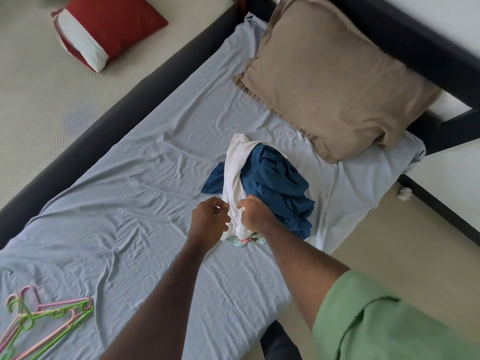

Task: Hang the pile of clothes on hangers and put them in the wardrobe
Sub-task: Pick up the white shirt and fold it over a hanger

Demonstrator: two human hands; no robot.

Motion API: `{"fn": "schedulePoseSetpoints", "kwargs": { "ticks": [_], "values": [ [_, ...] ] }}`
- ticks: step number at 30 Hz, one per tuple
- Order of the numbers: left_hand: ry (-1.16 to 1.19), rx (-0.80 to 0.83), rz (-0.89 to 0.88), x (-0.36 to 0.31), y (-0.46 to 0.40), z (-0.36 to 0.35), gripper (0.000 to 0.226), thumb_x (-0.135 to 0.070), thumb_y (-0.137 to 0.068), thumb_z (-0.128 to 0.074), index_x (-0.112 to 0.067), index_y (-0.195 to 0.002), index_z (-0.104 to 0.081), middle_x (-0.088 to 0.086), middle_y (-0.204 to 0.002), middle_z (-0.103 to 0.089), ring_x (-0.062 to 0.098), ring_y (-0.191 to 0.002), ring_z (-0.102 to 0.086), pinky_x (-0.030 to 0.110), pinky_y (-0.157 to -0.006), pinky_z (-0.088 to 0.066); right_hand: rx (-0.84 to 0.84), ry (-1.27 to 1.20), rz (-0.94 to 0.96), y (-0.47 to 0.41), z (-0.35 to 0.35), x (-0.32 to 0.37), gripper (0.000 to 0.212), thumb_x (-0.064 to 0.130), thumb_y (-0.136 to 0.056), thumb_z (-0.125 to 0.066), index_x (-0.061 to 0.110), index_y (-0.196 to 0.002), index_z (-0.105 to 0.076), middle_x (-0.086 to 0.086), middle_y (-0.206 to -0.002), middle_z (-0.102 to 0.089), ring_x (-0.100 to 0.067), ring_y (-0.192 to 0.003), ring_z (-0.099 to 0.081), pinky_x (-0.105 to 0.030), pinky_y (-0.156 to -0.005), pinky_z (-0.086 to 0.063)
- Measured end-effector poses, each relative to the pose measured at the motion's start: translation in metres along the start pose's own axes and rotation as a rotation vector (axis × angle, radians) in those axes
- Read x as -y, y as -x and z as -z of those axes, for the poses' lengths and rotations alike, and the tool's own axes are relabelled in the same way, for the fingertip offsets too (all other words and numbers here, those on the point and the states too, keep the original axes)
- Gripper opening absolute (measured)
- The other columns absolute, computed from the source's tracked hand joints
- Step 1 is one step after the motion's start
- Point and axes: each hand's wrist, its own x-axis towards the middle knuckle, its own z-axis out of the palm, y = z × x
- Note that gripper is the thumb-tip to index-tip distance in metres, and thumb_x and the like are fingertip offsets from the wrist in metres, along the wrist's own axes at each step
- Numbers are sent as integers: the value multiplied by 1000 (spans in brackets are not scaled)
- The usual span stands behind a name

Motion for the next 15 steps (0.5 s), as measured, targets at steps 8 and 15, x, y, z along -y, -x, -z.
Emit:
{"fn": "schedulePoseSetpoints", "kwargs": {
  "ticks": [8, 15],
  "values": [
    [43, 18, 23, 24, -11, -2, 14, -19, -98, -59, -10, -91, -67, 3, -70, -71, 10, -51, -64, 17, -45, -43, 63, -23, -185, -73, -1, 28, 48, 32, -103, -45, 27, -150, -43, -6, -165, -14, -34, -143, -33, -47, -116, -34],
    [95, 47, 162, 34, 5, 12, 21, -21, -100, -57, -6, -92, -68, 3, -74, -70, 13, -59, -62, 18, -48, -43, -265, -1064, -283, -56, 28, 32, 15, 21, -93, -69, 9, -97, -77, -1, -94, -75, -19, -94, -69, -29, -84, -56]
  ]
}}
